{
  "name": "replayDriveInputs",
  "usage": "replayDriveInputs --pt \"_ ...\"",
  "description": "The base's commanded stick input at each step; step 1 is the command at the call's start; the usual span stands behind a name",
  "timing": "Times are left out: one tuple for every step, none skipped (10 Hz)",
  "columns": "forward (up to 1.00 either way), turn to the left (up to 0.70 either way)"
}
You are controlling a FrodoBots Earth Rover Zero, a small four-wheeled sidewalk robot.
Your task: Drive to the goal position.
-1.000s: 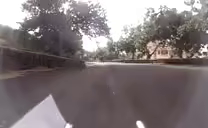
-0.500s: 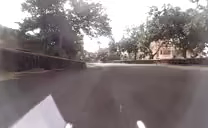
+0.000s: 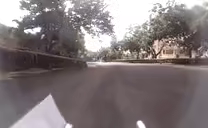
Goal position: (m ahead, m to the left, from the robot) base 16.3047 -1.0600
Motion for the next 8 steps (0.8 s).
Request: replayDriveInputs --pt "1.00 -0.02" --pt "1.00 -0.16" --pt "1.00 -0.07" --pt "1.00 -0.01" --pt "1.00 -0.04" --pt "1.00 -0.08" --pt "1.00 0.00" --pt "1.00 -0.09"
